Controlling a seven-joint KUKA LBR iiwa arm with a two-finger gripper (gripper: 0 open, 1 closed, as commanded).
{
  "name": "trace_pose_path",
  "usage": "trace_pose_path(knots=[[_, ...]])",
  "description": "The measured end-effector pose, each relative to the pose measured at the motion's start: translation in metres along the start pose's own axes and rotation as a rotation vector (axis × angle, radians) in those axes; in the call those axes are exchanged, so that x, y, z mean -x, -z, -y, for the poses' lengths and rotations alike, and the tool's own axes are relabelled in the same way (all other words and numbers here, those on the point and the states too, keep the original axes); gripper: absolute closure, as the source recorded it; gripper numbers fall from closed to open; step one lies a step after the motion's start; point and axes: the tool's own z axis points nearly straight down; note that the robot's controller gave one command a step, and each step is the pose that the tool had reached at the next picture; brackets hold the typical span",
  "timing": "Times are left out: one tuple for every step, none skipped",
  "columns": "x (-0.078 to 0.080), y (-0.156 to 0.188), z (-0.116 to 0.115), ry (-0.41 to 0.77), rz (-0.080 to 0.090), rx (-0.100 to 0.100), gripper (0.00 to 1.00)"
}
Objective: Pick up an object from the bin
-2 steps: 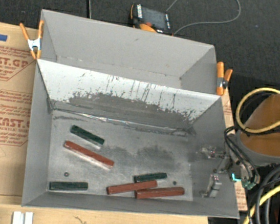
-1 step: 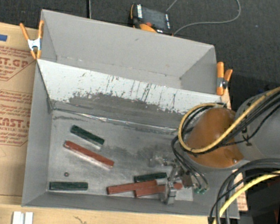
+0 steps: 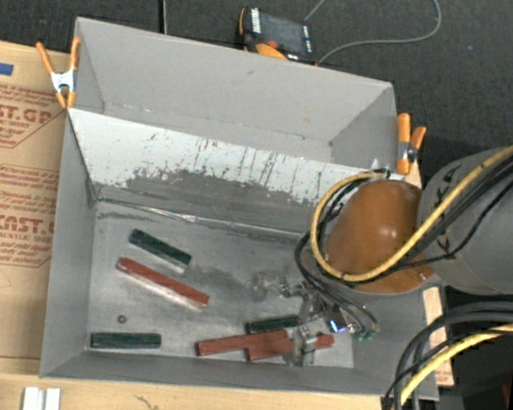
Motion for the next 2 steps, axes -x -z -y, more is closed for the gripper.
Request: trace_pose_path(knots=[[-0.013, -0.001, 0.015, 0.051, -0.004, 0.0, 0.0], [-0.01, -0.03, 0.018, 0.092, 0.004, -0.003, 0.0]])
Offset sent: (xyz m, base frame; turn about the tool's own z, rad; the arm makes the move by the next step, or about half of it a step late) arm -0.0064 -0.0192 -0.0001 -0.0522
